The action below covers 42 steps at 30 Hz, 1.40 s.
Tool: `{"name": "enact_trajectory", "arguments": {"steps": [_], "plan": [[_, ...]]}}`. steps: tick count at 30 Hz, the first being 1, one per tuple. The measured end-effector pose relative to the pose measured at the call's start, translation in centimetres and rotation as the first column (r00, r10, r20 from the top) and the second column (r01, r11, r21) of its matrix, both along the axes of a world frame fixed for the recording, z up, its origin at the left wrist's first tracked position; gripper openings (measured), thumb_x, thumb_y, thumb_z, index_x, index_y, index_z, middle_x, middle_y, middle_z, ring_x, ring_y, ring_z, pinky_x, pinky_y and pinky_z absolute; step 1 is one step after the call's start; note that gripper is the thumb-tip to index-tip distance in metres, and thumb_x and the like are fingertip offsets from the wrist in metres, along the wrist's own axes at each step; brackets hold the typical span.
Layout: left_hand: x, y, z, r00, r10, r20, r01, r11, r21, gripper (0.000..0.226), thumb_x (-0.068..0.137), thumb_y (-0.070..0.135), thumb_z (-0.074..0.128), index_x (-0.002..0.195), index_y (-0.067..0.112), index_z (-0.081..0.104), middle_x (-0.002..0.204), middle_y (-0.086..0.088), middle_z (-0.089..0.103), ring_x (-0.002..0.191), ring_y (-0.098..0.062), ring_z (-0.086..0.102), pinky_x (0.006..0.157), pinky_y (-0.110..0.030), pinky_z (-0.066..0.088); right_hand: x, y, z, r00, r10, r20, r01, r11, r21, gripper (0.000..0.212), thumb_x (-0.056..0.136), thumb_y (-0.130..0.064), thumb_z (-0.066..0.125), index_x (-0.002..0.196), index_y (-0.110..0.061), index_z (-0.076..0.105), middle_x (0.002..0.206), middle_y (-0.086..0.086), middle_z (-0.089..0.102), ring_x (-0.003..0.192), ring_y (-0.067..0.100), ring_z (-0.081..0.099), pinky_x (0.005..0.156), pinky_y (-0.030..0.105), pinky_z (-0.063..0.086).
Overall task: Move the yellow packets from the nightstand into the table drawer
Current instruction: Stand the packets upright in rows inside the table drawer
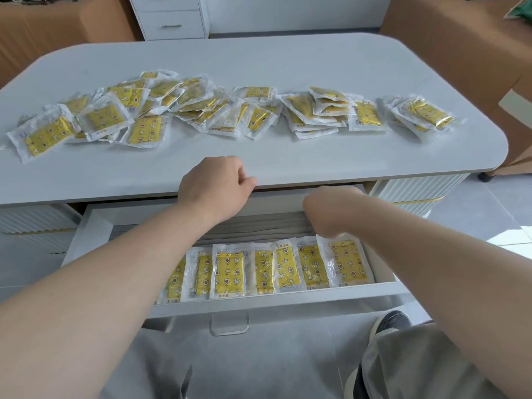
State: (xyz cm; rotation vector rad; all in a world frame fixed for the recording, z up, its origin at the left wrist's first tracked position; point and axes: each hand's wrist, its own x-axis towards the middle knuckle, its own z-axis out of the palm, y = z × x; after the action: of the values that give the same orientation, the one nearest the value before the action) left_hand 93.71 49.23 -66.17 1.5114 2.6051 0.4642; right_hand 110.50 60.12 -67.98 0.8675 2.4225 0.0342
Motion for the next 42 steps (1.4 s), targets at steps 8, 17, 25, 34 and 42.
{"name": "enact_trajectory", "arguments": {"steps": [8, 17, 25, 34, 42], "plan": [[-0.4, 2.2, -0.3, 0.998, -0.047, -0.039, 0.052, 0.987, 0.152, 0.021, 0.098, 0.039, 0.055, 0.104, 0.020, 0.062, 0.109, 0.004, 0.064, 0.101, -0.019, 0.057, 0.075, -0.031, 0.042, -2.7, 2.6, 4.4, 0.885, -0.175, -0.431, 0.142, 0.984, -0.108, 0.024, 0.085, -0.002, 0.049, 0.091, -0.005, 0.072, 0.094, 0.011, 0.073, 0.078, 0.022, 0.065, 0.070, 0.030, 0.055], [-2.9, 5.6, -1.2, 0.997, -0.012, -0.078, 0.009, 0.999, -0.046, 0.062, 0.101, 0.052, 0.041, 0.151, 0.015, 0.036, 0.161, -0.005, 0.032, 0.147, -0.025, 0.028, 0.113, -0.044, 0.031, -3.1, 7.4, 1.6, 0.665, -0.277, -0.693, 0.399, 0.917, 0.017, 0.059, 0.100, -0.044, 0.048, 0.150, -0.017, 0.034, 0.156, 0.011, 0.029, 0.143, 0.033, 0.026, 0.111, 0.049, 0.033], [-4.1, 7.2, -2.0, 0.998, 0.006, -0.067, -0.020, 0.977, -0.211, 0.079, 0.100, 0.064, 0.027, 0.159, 0.013, 0.016, 0.168, -0.005, 0.011, 0.155, -0.025, 0.009, 0.122, -0.049, 0.018, -5.3, 9.1, 0.3, 0.737, -0.390, -0.552, 0.403, 0.909, -0.105, 0.079, 0.098, -0.067, 0.031, 0.161, -0.033, -0.002, 0.169, -0.005, -0.013, 0.154, 0.035, -0.012, 0.122, 0.060, 0.003], [-2.2, 4.6, -0.4, 0.965, -0.063, -0.255, 0.015, 0.982, -0.186, 0.054, 0.103, 0.053, 0.033, 0.124, 0.010, 0.056, 0.127, -0.014, 0.058, 0.122, -0.033, 0.051, 0.095, -0.042, 0.040, -5.9, 6.8, 0.5, 0.826, -0.343, -0.447, 0.360, 0.932, -0.048, 0.075, 0.095, -0.072, 0.032, 0.160, -0.038, 0.014, 0.169, 0.000, -0.006, 0.153, 0.042, -0.002, 0.119, 0.064, 0.010], [-0.1, 0.5, -0.3, 0.957, -0.087, -0.278, 0.034, 0.981, -0.191, 0.049, 0.104, 0.049, 0.037, 0.111, 0.010, 0.065, 0.118, -0.014, 0.053, 0.113, -0.032, 0.049, 0.095, -0.042, 0.040, -4.0, 3.5, 1.1, 0.860, -0.221, -0.460, 0.205, 0.975, -0.085, 0.067, 0.096, -0.071, 0.036, 0.156, -0.042, 0.025, 0.169, -0.003, 0.008, 0.153, 0.041, 0.006, 0.119, 0.061, 0.014]]}}
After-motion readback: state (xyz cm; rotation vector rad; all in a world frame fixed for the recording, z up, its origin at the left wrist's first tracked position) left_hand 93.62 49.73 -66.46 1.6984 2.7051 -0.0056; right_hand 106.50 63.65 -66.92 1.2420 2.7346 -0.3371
